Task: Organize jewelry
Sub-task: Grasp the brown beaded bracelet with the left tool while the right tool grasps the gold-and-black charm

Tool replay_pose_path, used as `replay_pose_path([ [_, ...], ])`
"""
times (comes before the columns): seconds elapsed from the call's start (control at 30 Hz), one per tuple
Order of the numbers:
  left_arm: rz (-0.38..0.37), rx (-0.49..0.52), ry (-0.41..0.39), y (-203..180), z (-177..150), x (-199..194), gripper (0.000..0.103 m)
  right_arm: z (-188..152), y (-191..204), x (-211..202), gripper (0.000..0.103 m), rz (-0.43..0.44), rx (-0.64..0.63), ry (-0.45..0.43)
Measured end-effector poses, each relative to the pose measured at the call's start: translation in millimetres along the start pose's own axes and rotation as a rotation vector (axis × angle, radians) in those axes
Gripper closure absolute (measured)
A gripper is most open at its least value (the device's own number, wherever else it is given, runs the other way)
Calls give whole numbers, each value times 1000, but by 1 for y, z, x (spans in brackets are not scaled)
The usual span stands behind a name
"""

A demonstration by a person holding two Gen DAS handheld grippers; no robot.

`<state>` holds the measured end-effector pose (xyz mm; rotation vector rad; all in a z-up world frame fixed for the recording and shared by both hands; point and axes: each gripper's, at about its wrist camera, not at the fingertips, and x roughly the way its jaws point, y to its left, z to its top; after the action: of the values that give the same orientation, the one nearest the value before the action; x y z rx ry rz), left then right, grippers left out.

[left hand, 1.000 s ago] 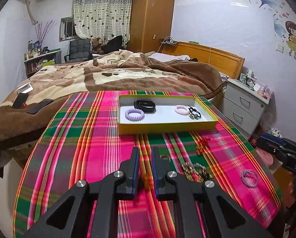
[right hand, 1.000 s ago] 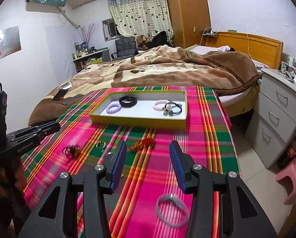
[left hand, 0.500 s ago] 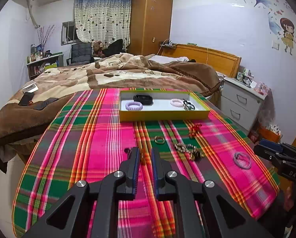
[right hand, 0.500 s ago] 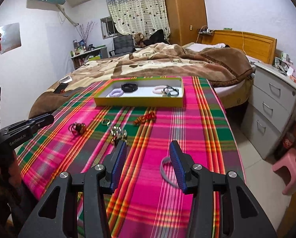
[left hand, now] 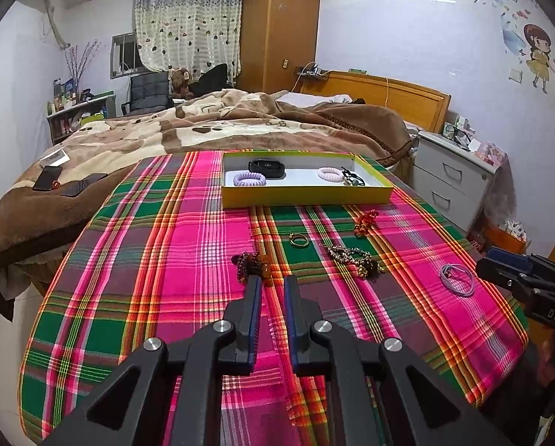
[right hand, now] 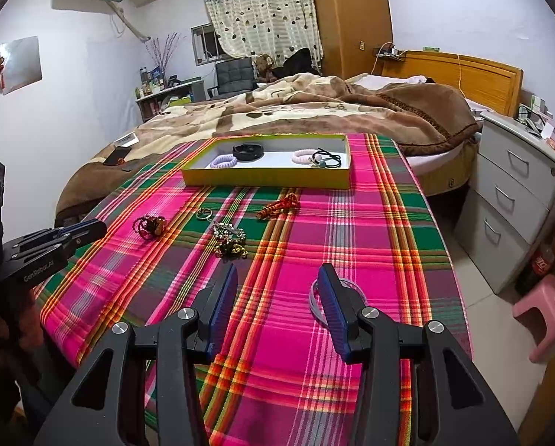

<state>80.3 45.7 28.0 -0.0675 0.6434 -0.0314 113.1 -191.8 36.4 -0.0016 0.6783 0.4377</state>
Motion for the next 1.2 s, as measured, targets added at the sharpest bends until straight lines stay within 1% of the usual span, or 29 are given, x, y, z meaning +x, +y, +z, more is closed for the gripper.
replay_pose_path([
  [0.23, -5, 0, 28, 2, 0, 11, 91, 0, 0, 6, 57, -1, 0, 16],
  [0.33, -5, 0, 36, 4, 0, 15, 87, 1, 1, 8, 57, 4, -1, 20],
  [0.4, -2, -3, 42, 5, 1, 19, 81, 1, 2, 12, 57, 6, -4, 25],
  [0.47, 5, -7, 49, 7, 1, 22, 79, 1, 3, 14, 57, 9, -4, 29],
  [0.63, 17, -9, 59, 13, 5, 29, 79, 4, 6, 22, 57, 18, -7, 43],
  [0.87, 22, -17, 104, 20, 13, 51, 79, 11, 17, 40, 57, 40, -18, 70],
  [1.13, 21, -13, 137, 23, 20, 72, 79, 19, 34, 72, 57, 80, -36, 126],
  [1.2, 9, -24, 154, 25, 21, 78, 79, 21, 36, 80, 57, 85, -36, 139],
])
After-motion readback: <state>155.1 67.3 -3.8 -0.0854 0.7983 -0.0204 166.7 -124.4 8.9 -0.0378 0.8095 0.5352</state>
